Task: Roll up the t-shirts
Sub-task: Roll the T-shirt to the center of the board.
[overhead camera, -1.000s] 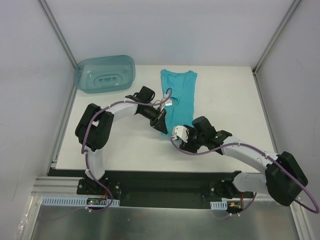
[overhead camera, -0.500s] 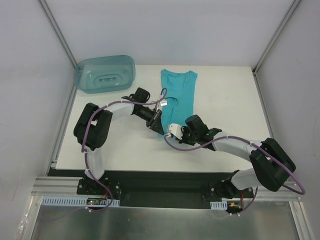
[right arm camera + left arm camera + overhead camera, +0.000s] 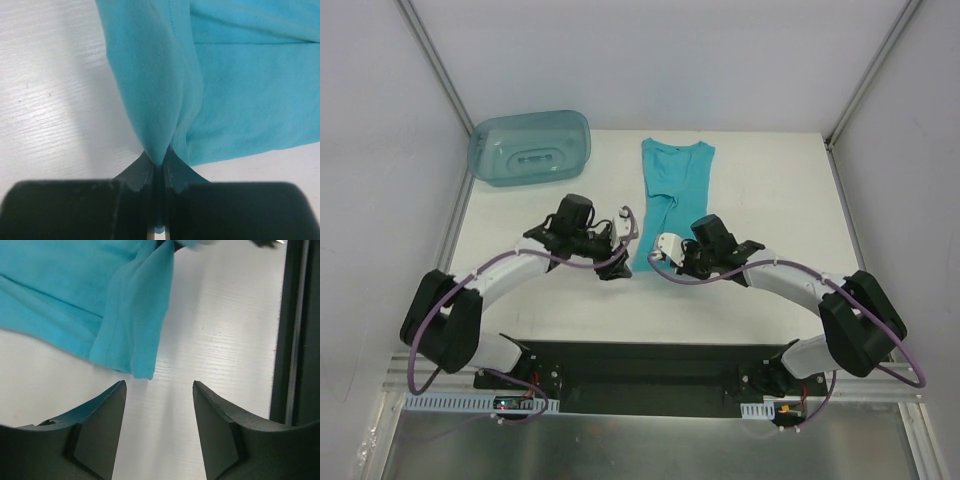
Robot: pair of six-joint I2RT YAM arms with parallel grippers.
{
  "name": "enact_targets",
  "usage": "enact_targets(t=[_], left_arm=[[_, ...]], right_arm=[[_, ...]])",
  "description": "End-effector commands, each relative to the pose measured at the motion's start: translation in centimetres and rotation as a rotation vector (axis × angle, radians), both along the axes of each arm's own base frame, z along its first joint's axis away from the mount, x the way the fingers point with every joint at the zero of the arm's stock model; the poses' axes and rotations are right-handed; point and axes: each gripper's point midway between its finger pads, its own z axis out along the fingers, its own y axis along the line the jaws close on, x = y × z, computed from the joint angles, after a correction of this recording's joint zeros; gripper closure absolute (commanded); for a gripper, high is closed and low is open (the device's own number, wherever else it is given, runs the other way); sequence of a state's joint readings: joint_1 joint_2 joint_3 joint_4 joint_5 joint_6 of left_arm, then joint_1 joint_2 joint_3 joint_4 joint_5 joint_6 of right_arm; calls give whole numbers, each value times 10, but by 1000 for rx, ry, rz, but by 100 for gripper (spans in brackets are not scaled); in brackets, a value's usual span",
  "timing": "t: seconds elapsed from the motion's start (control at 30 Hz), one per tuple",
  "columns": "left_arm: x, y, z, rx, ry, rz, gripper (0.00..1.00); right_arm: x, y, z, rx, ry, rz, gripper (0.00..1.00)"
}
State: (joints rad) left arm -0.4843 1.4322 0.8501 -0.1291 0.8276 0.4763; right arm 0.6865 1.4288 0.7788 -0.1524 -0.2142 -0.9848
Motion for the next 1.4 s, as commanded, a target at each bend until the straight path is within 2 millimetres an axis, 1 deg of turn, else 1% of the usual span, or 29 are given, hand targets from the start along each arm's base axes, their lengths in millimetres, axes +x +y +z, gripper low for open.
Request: enact_targets(t=[0.0,0.03,0.1,0.17,0.27,0.3,0.4,0.43,0.53,0.67,0.83,0.93,1.0,1.03,1.07,1.1,1.13,1.17,1.2,1.23,1.27,1.3,1.33,1.37], left_arm=[[15,-3,-9,47,-458,-66,43],[16,-7,-8,46,-500,-68,41],[15,-11,-10,42,-518,-77,41],[13,-16,-15,51,-527,-87,40],[17,-25,-20,59,-599,-88,40],[21,-28,-18,56,-635,-75,40],[23,-31,-20,52,-647,-71,40],[25,-33,-16,42,-658,-66,40],[22,-35,-11,21,-662,-74,40],[15,-38,-13,12,-638,-102,39],[-6,-45,-27,4,-527,-201,40],[-6,-48,-37,36,-528,-212,42],[0,-50,-42,47,-532,-197,45],[1,-51,-43,51,-529,-190,48],[6,-53,-41,54,-527,-173,57],[6,-52,-44,64,-503,-171,61],[5,-52,-45,66,-488,-170,67],[4,-56,-39,49,-470,-171,80],[0,-54,-39,57,-435,-175,87],[1,-56,-32,45,-418,-172,92],[-4,-55,-28,30,-359,-162,99],[-7,-53,-25,26,-323,-156,100],[-12,-49,-25,35,-269,-154,100],[-19,-46,-19,14,-222,-162,100]], right_arm=[[-8,7,6,20,59,45,96],[-9,7,6,21,69,46,96],[-11,7,6,21,76,48,96],[-13,5,5,19,83,46,96],[-16,5,5,18,89,54,96],[-16,5,4,15,89,57,96],[-16,2,5,5,84,57,96],[-16,0,5,-1,84,57,96],[-18,-1,4,-6,89,61,96],[-18,0,4,-3,94,55,96],[-15,2,7,6,91,41,96],[-14,4,9,20,97,30,96],[-15,5,10,23,103,26,96],[-16,5,10,23,105,26,96],[-16,5,10,22,109,25,96],[-17,4,8,17,117,22,96],[-18,3,8,15,121,23,96],[-19,3,7,12,127,22,96],[-23,1,5,6,146,26,96],[-24,2,7,6,152,28,96],[-26,1,8,5,162,33,96],[-32,0,8,0,185,38,96],[-33,0,11,5,193,41,96],[-43,-2,11,7,246,58,96]])
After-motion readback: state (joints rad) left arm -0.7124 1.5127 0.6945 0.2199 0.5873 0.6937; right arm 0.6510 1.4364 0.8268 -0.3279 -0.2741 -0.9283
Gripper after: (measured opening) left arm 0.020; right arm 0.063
